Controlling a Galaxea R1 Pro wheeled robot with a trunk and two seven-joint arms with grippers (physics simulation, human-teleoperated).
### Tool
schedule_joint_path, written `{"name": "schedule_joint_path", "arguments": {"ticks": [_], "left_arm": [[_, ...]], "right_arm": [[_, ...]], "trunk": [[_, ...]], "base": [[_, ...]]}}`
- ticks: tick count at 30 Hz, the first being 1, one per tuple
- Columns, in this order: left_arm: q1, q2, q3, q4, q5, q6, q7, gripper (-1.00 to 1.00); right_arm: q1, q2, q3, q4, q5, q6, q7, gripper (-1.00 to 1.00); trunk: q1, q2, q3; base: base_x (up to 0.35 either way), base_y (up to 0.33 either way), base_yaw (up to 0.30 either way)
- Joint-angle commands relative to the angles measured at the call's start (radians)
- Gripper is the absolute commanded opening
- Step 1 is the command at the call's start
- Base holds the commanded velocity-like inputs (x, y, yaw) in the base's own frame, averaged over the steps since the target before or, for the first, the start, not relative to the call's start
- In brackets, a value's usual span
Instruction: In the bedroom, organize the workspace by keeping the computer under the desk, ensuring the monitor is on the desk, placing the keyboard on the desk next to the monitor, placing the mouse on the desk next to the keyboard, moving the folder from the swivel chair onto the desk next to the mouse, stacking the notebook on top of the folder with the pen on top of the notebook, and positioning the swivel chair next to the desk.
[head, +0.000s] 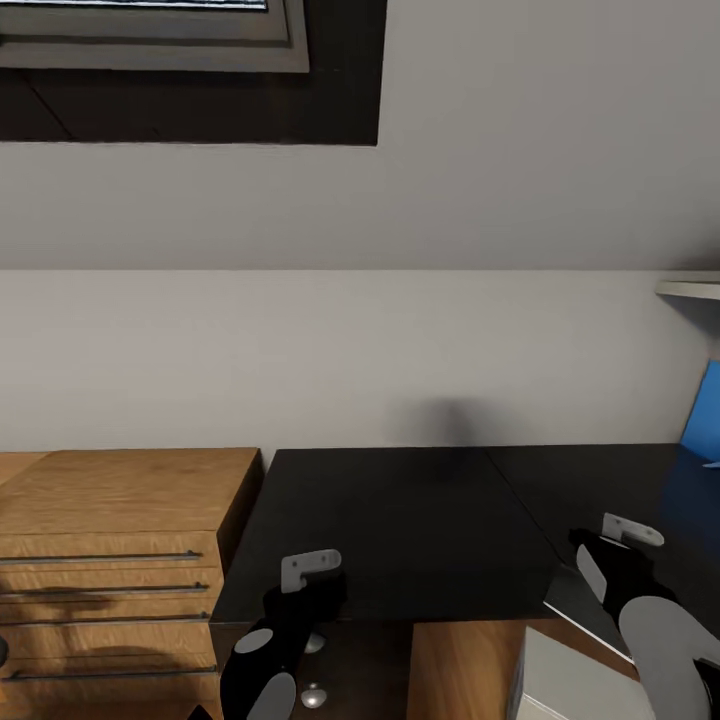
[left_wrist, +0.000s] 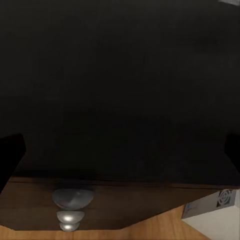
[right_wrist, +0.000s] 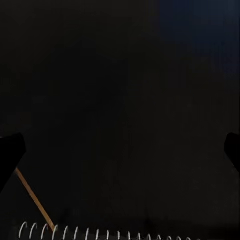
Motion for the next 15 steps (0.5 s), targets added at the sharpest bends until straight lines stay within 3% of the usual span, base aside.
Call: {"name": "schedule_joint_path", "arguments": {"ticks": [1, 6, 9, 15], "left_arm": [[-0.001, 0.000, -0.001, -0.001, 0.008, 0.002, 0.009, 1.00], [-0.001, 0.000, -0.001, -0.003, 0.008, 0.002, 0.009, 1.00], [-0.001, -0.002, 0.003, -0.007, 0.008, 0.001, 0.010, 1.00], [-0.001, -0.004, 0.001, -0.009, 0.009, 0.000, 0.010, 1.00]], "right_arm": [[-0.001, 0.000, -0.005, -0.001, 0.011, 0.008, -0.002, 1.00], [-0.001, -0.002, -0.007, 0.004, 0.012, 0.014, -0.005, 1.00], [-0.002, -0.019, -0.009, 0.031, 0.012, 0.018, -0.011, 1.00], [-0.004, -0.043, -0.010, 0.069, 0.010, 0.019, -0.016, 1.00]], "trunk": [[0.000, -0.001, -0.001], [0.000, -0.001, -0.001], [0.000, -0.001, -0.001], [0.023, -0.043, -0.020]], "base": [[0.168, 0.000, 0.000], [0.074, 0.000, 0.000], [0.008, 0.000, 0.000], [0.002, 0.000, 0.000]]}}
